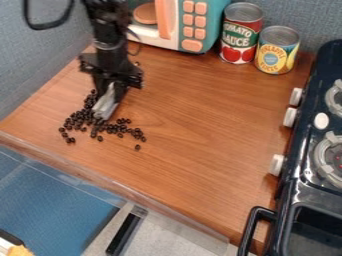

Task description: Sweep into pile

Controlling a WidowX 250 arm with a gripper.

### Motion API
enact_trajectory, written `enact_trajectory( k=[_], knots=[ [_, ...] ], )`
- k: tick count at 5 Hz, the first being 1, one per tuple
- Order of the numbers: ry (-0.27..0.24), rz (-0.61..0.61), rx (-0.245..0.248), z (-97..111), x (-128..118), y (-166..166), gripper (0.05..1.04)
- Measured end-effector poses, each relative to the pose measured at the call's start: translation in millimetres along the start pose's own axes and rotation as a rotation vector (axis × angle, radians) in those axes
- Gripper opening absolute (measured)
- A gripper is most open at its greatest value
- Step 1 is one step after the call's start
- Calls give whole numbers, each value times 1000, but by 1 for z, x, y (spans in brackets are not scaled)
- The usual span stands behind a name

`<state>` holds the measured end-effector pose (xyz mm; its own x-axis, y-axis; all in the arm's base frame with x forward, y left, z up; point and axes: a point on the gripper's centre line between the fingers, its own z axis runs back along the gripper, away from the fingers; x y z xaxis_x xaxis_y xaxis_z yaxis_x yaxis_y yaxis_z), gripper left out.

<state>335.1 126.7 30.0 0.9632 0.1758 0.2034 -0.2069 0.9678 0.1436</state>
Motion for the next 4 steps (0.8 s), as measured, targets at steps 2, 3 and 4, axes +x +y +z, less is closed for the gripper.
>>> enact_trajectory(
  k=[2,3,4],
  knots=[
    [-133,-108,-79,50,-5,-52,350],
    [-155,-165,-112,64,-15,-73,350],
    [-160,-282,-88,61,-28,-101,350]
  ],
)
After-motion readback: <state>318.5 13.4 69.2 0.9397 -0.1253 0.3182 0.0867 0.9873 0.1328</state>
